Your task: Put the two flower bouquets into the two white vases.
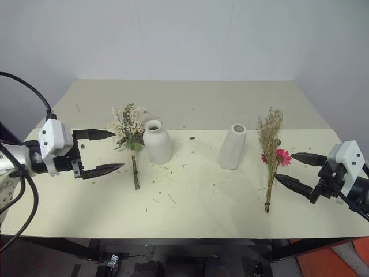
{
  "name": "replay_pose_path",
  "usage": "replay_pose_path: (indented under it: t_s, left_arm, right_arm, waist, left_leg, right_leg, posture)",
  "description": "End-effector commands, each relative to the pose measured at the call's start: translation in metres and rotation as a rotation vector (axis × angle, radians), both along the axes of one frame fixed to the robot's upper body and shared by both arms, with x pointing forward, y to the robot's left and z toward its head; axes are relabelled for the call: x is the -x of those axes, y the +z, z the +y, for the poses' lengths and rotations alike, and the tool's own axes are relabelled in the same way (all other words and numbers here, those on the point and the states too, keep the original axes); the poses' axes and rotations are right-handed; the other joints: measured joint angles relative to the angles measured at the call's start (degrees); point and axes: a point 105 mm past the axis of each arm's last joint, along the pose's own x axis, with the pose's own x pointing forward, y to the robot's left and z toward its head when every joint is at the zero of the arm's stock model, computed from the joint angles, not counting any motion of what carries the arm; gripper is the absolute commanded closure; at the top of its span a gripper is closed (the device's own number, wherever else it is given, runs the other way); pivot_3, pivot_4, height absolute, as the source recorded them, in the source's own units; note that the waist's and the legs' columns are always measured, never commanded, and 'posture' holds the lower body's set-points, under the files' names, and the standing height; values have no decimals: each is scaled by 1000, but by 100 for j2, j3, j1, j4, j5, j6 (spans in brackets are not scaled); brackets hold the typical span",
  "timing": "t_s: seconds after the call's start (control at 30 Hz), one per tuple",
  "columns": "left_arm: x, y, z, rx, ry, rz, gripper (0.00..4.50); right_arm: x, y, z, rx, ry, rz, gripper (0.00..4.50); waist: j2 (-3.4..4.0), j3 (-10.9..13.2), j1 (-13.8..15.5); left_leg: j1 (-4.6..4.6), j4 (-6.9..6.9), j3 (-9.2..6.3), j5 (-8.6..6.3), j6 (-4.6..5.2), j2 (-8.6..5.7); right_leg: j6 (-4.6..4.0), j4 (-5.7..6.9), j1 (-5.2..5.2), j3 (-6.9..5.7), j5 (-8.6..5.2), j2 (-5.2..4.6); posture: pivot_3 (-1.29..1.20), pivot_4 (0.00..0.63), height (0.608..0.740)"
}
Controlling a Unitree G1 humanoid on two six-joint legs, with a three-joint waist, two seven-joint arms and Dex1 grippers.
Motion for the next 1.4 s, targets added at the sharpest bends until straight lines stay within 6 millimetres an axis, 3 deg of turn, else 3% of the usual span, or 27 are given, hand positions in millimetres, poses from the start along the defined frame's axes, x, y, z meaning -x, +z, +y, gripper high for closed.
replay_pose_path:
  t_s: [0.03, 0.47, 0.63, 0.8, 1.0, 1.23, 1.33, 1.4]
  left_arm:
    - [0, 11, 1, -16, -10, -61, 0]
    - [-2, 11, -10, 23, -50, -58, 0]
    - [-2, -6, -50, 25, -195, -20, 0]
    - [-19, -17, -94, 57, -268, -39, 0]
    - [-24, -27, -121, 76, -340, -28, 0]
    - [-24, -27, -137, 114, -367, -27, 0]
    - [-21, -31, -138, 99, -377, -22, 0]
    - [-20, -31, -138, 98, -377, -20, 0]
  right_arm:
    - [2, 15, 0, 25, -6, -66, 35]
    - [1, 5, -5, 46, -77, -13, 35]
    - [-9, -7, -3, 102, -200, 88, 35]
    - [-19, -33, 2, 109, -365, 245, 35]
    - [-41, -52, -3, 53, -585, 339, 35]
    - [-61, -65, 6, 42, -633, 415, 35]
    - [-68, -65, 6, 20, -661, 435, 663]
    - [-69, -64, 7, 10, -663, 435, 1308]
  waist:
    - [0, 0, -3]
    - [0, 0, 3]
    - [-2, -1, 34]
    - [-5, -4, 30]
    - [-6, -5, -13]
    - [-6, -5, 11]
    - [-6, -5, 8]
    - [-5, -5, 8]
  left_leg:
    - [0, 0, 0, 0, 0, 0]
    - [-1, 0, 0, 0, 0, 0]
    - [1, 5, -1, 0, 0, -3]
    - [-12, 11, -5, 1, 0, -5]
    - [-15, 9, -6, 1, 0, -6]
    - [-20, 11, -8, 1, 1, -9]
    - [-20, 11, -9, 1, 1, -9]
    - [-20, 10, -9, 1, 1, -10]
  right_leg:
    - [0, -1, 0, 0, 0, 0]
    - [0, -1, -1, 0, 0, 0]
    - [2, 1, 6, 0, 1, -2]
    - [4, -1, 0, -1, 3, 0]
    - [1, 0, -6, 1, 5, 0]
    - [2, -4, -7, 0, 6, -3]
    - [-1, -4, -7, 0, 9, -3]
    - [-3, -2, -8, 0, 10, -3]
  posture:
    - [0, 150, 740]
    - [0, 150, 740]
    - [0, 150, 740]
    - [0, 150, 740]
    - [0, 150, 740]
    - [0, 150, 740]
    - [0, 150, 740]
    - [0, 150, 740]
